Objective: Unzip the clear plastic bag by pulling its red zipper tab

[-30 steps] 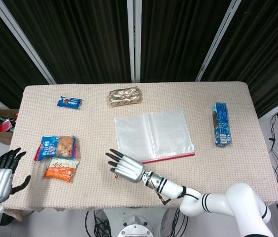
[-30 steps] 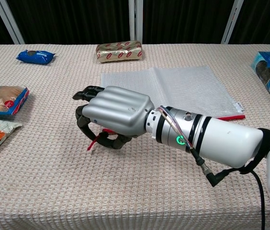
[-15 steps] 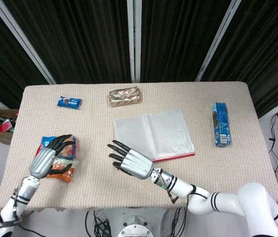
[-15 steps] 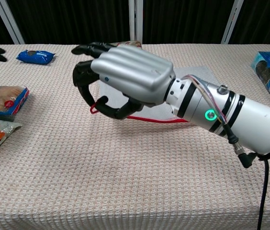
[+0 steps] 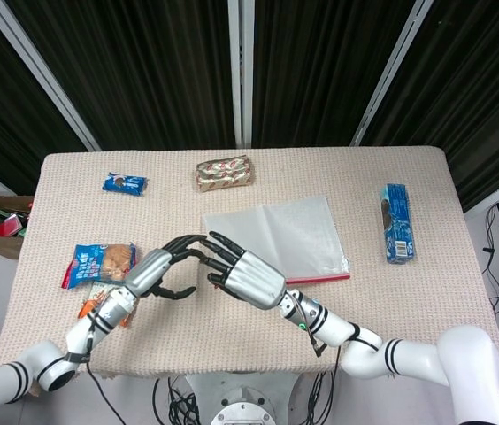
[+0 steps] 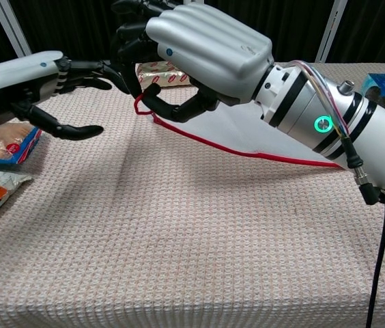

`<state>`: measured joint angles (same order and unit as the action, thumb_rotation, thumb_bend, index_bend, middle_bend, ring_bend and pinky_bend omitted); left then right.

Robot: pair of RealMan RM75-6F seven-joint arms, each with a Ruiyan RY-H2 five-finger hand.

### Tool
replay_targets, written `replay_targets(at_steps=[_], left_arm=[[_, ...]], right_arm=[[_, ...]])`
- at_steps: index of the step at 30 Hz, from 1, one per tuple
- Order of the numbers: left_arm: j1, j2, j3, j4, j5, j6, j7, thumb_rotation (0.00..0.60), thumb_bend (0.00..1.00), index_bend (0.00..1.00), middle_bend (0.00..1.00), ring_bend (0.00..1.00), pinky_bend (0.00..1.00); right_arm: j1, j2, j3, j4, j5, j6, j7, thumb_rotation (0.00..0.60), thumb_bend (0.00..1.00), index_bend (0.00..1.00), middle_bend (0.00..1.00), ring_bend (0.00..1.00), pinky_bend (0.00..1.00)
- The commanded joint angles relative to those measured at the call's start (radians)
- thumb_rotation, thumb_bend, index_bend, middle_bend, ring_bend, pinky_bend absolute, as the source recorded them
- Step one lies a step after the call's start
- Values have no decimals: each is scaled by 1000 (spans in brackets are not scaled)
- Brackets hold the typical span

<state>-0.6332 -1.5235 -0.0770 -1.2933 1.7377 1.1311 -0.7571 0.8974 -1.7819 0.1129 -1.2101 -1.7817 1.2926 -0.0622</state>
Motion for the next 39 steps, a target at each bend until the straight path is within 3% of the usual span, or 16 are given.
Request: replay_targets(at_steps=[1,16,32,39], left_arm=[[-36,-32,-9,21,-17,-26,-22,600,288,295,60,30,97],[-111,-149,-28,61,-97,-52,-3,600,287,405,103,30,98],[-157,-203,-46,76,-152,-69,18,600,324,489,129,42,103],[-162,-210,-38,89,-163,-71,24,600,344,483,129,43,103]], right_arm=[[1,-2,5,4,1,5,1,600,491,895,261,0,0],[3,-2,26,3,20,18,20,600,495,895,261,0,0],[5,2,33,6,29,24,41,600,495,895,261,0,0],[2,9,31,0,28,29,43,600,495,895,261,0,0]])
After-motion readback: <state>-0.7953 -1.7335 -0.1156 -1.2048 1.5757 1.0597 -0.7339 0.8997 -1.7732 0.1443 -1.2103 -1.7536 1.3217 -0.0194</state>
